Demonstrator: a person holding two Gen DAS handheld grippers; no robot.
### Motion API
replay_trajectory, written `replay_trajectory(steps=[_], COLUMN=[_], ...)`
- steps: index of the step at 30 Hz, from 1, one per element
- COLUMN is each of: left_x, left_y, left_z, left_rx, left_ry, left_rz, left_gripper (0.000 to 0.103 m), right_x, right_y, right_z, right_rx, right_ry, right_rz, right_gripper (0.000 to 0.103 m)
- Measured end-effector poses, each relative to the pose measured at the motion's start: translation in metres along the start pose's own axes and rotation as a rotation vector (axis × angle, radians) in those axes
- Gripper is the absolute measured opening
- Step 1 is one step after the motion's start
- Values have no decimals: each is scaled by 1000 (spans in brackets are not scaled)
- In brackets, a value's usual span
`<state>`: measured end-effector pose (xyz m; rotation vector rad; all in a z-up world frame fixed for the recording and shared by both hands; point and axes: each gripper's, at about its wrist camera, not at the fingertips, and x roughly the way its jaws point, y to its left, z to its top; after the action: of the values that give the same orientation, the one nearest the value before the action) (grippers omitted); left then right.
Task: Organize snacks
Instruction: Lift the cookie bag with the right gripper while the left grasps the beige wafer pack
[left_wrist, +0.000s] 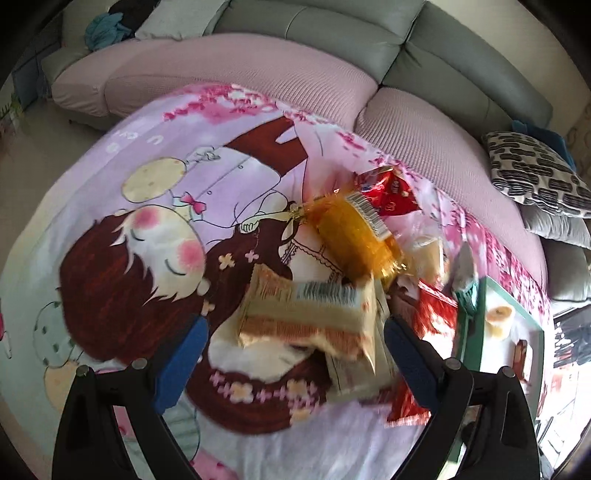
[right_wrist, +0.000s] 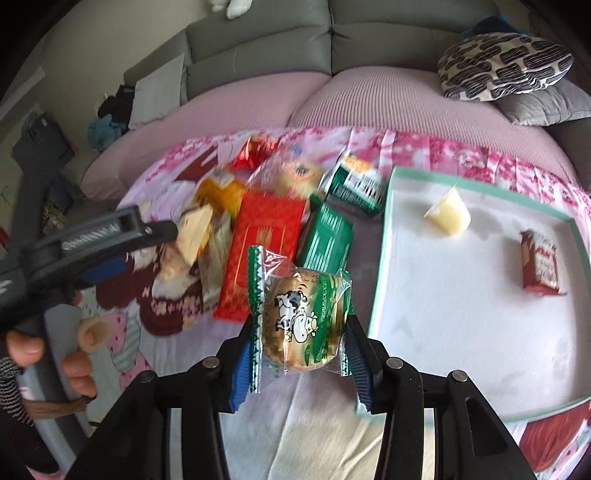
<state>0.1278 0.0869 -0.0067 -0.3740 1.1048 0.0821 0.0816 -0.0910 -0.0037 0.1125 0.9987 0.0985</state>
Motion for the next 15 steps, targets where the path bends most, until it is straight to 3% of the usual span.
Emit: replay_trajectory(steps=[8,9,10,15], left_x=[32,34,35,34], left_y=[4,3,1,0], left_z=[10,10,11,11], left_rx=[-28,-22,-14,-19], left_ry=[83,84,84,66], left_rz=[-9,-6,-8,15], left_gripper=[96,93,84,78], right_x=[-1,-1,-2,0], right_y=[-25,-28,-32,-42], right_z=[23,25,26,29], right_rx=[52,59,67,97], right_ry=[-29,-30,-33,-31], right_rz=[-14,-16,-18,-20], right_gripper=[48,48,48,48])
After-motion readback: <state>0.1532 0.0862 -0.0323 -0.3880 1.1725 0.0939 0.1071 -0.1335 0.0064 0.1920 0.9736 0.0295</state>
